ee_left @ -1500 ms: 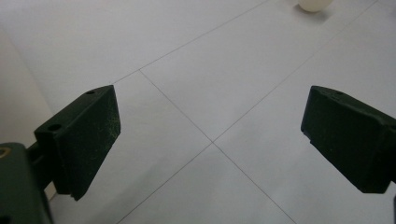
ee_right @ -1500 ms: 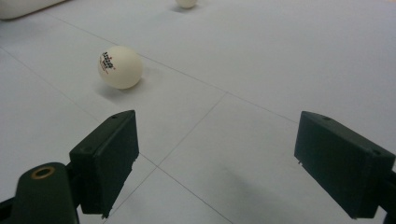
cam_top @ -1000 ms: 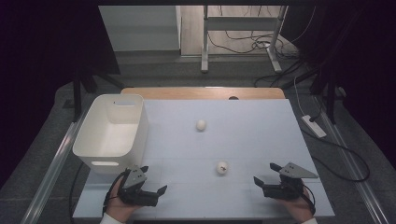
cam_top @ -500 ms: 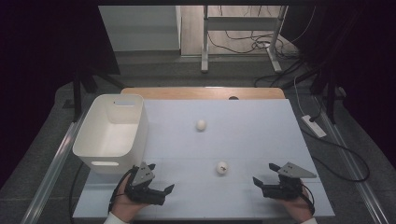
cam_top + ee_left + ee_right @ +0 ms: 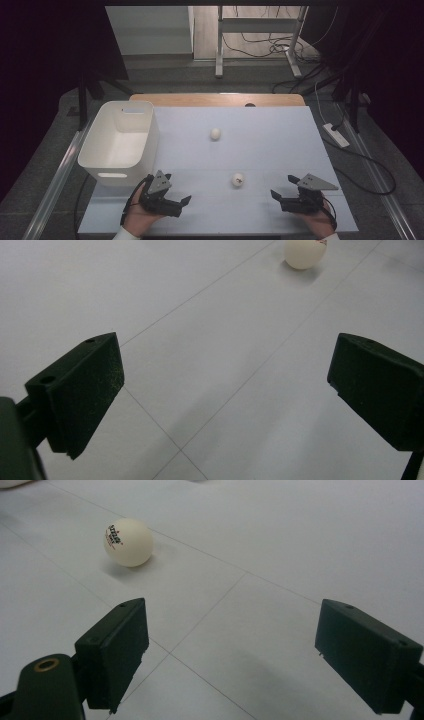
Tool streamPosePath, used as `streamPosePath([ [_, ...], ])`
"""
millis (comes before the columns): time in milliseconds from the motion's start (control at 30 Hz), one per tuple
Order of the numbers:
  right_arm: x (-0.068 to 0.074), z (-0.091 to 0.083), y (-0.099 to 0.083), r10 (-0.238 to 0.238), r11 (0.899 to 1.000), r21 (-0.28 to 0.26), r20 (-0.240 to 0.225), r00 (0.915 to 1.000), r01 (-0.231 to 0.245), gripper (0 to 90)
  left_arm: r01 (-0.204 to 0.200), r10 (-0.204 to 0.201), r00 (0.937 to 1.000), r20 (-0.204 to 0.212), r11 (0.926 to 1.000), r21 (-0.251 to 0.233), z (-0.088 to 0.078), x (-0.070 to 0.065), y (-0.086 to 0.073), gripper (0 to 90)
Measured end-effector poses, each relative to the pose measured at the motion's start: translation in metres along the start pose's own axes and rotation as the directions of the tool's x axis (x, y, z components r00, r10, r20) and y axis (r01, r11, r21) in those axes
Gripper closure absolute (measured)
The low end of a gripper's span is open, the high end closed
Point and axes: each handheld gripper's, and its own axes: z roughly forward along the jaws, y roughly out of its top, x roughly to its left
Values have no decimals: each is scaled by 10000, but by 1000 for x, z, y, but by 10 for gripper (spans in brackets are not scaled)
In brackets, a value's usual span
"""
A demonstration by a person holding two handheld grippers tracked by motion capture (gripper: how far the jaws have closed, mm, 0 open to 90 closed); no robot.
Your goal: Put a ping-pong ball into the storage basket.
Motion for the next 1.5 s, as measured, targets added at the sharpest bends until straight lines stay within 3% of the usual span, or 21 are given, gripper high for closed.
streamPosePath([
  [467, 0, -1, 0, -39, 9999, -99, 76, 10000, 40, 140, -293, 294, 9995, -70, 9993, 217, 12, 1, 16, 32],
  [1100, 0, -1, 1, 64, 9998, -165, -89, 9999, -65, 141, -205, 215, 9993, -290, 9993, 326, 26, 7, 32, 36],
  [1500, -1, 3, 1, 106, 9999, -94, -113, 9999, -107, 146, -430, 443, 9986, -301, 9982, 427, 36, 7, 57, 39],
])
